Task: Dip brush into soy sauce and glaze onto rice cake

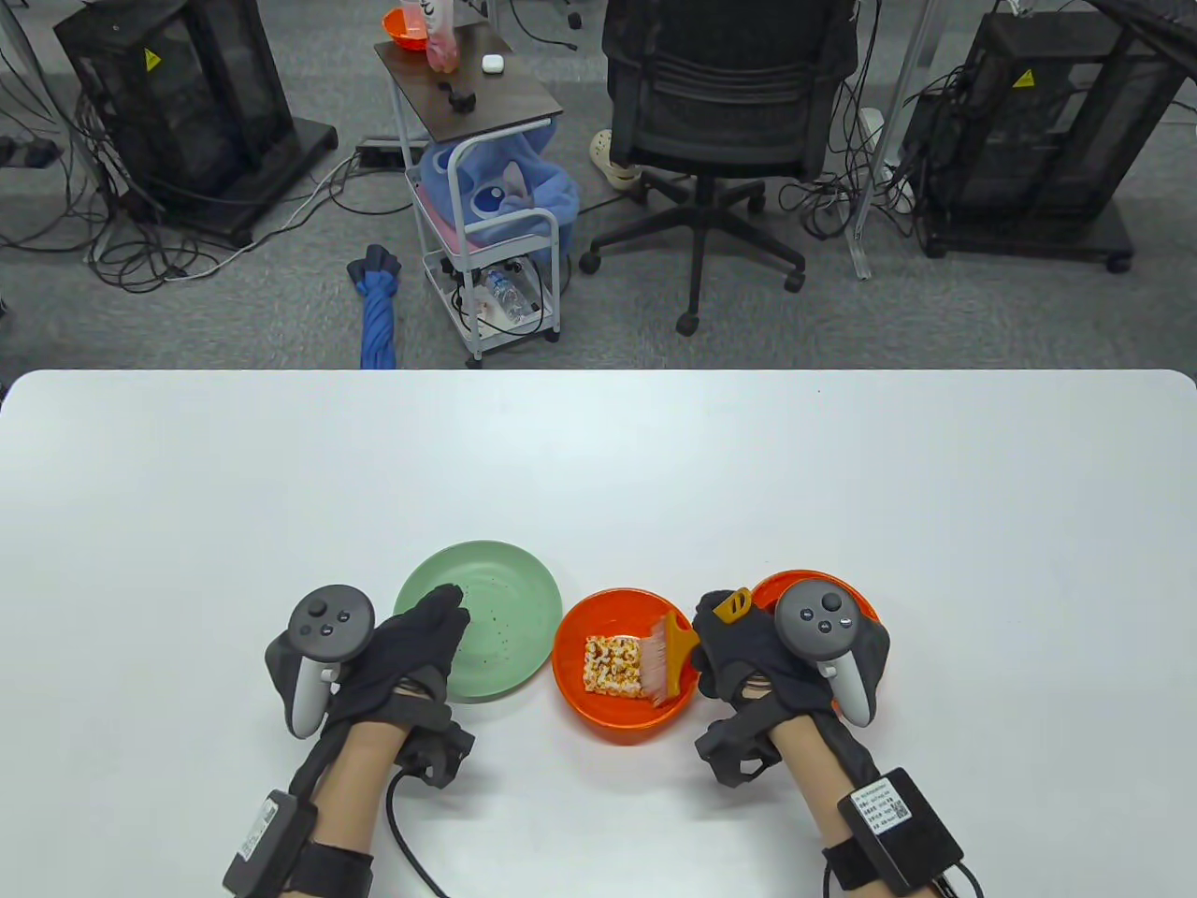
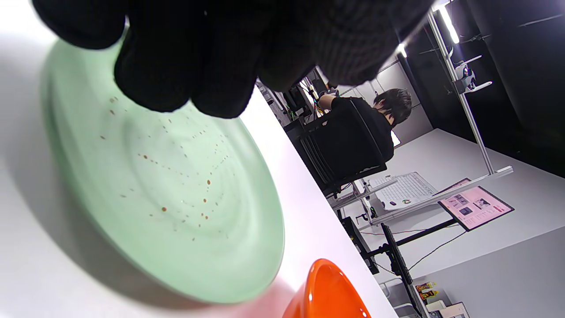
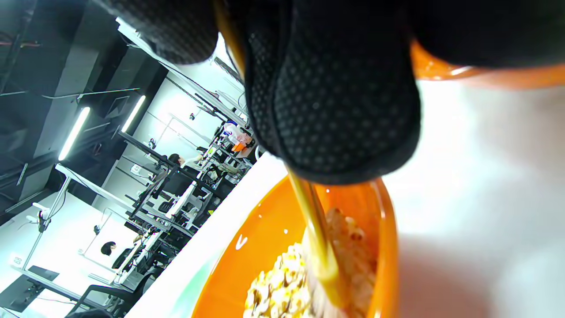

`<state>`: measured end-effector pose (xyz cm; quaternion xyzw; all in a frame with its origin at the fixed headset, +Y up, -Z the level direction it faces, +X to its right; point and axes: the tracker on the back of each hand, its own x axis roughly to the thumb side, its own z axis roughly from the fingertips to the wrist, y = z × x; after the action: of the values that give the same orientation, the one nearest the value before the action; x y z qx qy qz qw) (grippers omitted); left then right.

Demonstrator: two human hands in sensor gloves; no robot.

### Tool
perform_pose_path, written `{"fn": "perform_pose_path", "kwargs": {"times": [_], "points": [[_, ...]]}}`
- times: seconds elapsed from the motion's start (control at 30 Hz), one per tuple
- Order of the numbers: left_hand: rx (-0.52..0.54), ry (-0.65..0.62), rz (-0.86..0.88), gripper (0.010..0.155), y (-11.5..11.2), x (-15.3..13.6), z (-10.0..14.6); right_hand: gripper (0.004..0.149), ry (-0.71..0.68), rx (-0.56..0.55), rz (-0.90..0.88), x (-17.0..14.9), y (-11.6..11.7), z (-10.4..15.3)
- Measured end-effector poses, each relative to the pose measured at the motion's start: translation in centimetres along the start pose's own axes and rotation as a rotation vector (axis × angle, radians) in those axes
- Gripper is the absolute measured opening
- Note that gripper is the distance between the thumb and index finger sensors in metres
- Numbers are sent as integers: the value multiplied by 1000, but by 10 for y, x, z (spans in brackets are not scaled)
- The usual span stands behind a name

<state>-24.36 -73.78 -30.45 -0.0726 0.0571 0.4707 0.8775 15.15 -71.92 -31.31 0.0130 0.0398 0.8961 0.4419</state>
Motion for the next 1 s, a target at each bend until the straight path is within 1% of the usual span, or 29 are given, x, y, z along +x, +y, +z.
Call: {"fn": "perform_pose_path", "kwargs": {"times": [0.03,0.1,0.2,0.27,0.37,0.47,0.53,0.57,0.6,0.63,0.67,0.73,0.8,0.87,0.97,1.0], "points": [[0,0,0,57,0,0,0,51,3,0,-1,1,-1,0],[1,-1,1,57,0,0,0,51,14,12,-66,2,-2,2],[1,-13,8,57,2,3,0,51,-16,-9,-49,8,-8,4],[-4,-36,22,57,5,10,3,51,-45,-21,-63,15,-13,6],[31,-110,51,58,12,29,10,51,-115,-37,-62,33,-21,10],[6,-176,76,58,11,51,17,50,-228,-85,87,60,-22,13],[-11,-219,98,60,8,67,20,50,-294,-100,195,79,-16,16],[-24,-233,112,62,7,73,21,50,-310,-108,225,84,-14,17],[-39,-261,148,67,5,83,23,50,-355,-134,309,96,-9,19],[-50,-276,176,68,3,91,25,49,-385,-154,364,102,-5,21],[-83,-289,199,68,0,101,27,49,-411,-173,421,109,-1,23],[-173,-306,225,68,-8,120,30,49,-483,-229,626,126,14,29],[-248,-289,237,68,-15,131,32,49,-538,-255,754,136,27,33],[-259,-246,207,70,-18,139,35,49,-568,-273,822,140,35,36],[-188,-265,116,70,-19,145,39,48,-596,-275,868,142,46,38],[-195,-248,81,69,-19,145,39,48,-600,-277,890,141,49,39]]}}
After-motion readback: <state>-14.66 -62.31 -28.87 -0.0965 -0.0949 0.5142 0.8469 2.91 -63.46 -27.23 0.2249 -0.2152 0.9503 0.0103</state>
